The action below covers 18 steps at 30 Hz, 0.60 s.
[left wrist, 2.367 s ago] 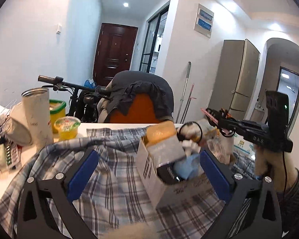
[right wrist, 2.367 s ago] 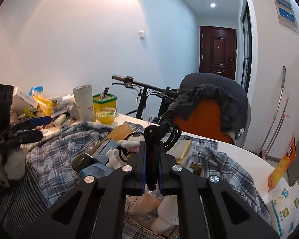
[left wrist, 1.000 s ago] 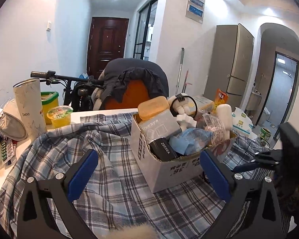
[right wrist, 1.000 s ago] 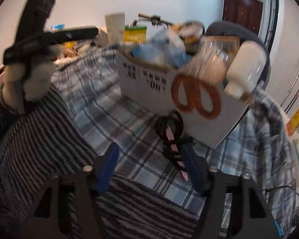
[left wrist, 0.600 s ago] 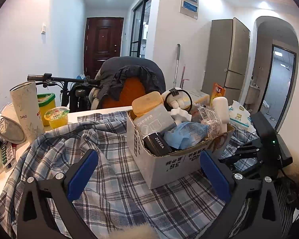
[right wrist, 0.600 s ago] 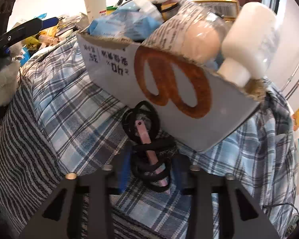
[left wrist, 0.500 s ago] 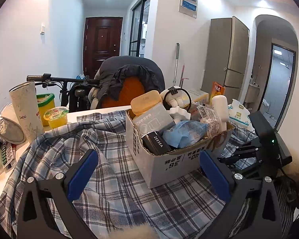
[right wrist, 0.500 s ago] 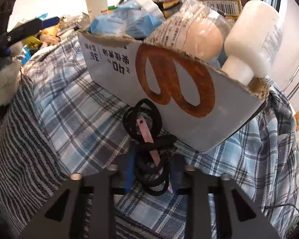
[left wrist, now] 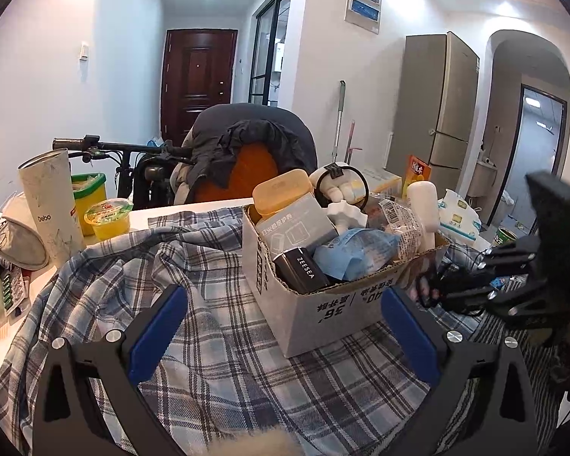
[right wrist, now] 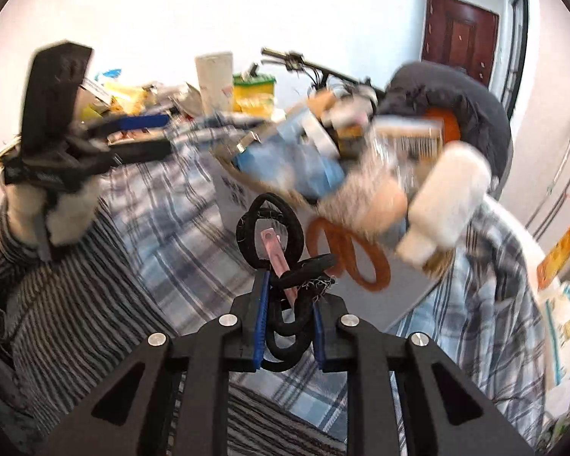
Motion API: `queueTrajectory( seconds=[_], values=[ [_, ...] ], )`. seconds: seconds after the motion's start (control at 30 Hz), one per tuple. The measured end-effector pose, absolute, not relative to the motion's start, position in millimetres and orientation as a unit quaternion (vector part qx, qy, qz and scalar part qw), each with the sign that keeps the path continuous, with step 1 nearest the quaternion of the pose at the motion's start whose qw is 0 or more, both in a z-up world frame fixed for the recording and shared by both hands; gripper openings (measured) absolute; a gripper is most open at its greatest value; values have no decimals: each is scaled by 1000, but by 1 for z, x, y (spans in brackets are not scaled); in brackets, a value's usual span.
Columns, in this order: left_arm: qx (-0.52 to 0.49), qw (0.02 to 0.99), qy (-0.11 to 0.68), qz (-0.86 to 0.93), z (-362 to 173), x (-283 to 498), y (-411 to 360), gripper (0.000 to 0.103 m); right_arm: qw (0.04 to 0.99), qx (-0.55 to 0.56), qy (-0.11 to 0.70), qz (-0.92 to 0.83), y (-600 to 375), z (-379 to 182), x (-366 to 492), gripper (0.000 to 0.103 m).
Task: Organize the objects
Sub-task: 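Carry the black cable over the box and open the right gripper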
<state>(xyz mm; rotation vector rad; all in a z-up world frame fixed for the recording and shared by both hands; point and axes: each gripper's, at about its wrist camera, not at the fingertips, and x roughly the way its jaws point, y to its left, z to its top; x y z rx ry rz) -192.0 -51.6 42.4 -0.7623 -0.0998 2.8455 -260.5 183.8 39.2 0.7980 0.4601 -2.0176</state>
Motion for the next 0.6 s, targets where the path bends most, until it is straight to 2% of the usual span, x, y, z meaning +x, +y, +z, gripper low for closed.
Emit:
queueTrajectory(
  seconds=[0.3,0.6],
  values=[
    [-255,96,-31,962,43,-191,-51,103,439,237,184,-847,177,107,-295,18],
    [-262,98,-35,960,41,-193,-52,103,476,239,185,-826,125,102,-333,18]
  ],
)
